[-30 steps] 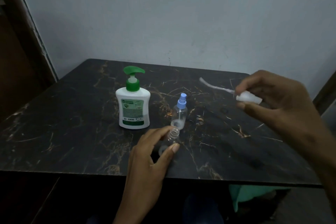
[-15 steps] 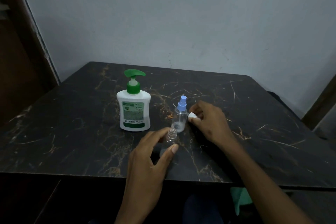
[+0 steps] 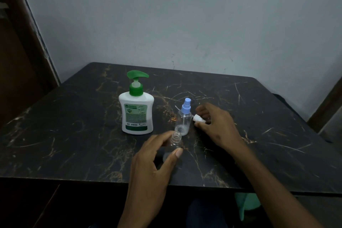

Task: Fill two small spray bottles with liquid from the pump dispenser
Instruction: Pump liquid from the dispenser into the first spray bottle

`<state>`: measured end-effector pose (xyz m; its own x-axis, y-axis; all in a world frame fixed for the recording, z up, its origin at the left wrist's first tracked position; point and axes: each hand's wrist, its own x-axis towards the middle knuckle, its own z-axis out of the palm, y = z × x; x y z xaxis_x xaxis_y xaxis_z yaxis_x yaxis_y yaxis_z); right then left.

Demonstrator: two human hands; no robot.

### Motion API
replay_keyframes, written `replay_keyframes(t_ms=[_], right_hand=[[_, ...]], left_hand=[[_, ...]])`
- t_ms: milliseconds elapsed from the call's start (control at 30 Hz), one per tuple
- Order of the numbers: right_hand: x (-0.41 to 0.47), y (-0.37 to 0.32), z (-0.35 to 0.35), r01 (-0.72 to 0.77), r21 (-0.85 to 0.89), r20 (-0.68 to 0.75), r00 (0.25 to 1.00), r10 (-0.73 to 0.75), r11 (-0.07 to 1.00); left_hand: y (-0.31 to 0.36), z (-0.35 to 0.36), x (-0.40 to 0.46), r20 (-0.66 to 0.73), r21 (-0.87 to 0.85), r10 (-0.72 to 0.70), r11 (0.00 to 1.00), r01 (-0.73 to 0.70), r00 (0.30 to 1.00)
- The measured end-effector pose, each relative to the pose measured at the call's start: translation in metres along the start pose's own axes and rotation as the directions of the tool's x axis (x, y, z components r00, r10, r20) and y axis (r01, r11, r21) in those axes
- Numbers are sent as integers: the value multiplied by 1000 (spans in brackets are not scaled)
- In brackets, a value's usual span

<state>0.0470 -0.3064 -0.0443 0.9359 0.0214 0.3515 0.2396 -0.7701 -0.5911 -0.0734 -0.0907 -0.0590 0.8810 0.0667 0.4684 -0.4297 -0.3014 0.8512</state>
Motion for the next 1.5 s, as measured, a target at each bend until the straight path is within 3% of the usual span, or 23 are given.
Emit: replay_keyframes(t_ms=[800,900,1000,1133,1333,1433,1500], right_hand=[[-9,5,-12,-41,40,57,998,38,998],[-27,-10,-24,-39,19,-71,997,40,999],[-77,-42,-28,66,136,-284,959,-25,988],[-130,-88,-5,167,311,-170,978,-118,936],[-117,-103,23,130,482,-121,989,-81,867],[-95,-106,27,139,481,-149,986,-75,866],[-80,-110,28,178,457,-200,975,-95,871]], left_hand=[[5,0,-1,0,-42,-65,997,65,998],[6,-1,0,1,-99,-66,993,66,998],[11,-2,1,-20,-202,-67,977,62,998],[23,-4,4,-55,-263,-13,965,-1,998],[40,-18,10,-118,-30,32,999,-36,992],[67,-47,31,-239,182,165,976,-123,957],[86,-70,68,-326,301,307,930,-209,894]])
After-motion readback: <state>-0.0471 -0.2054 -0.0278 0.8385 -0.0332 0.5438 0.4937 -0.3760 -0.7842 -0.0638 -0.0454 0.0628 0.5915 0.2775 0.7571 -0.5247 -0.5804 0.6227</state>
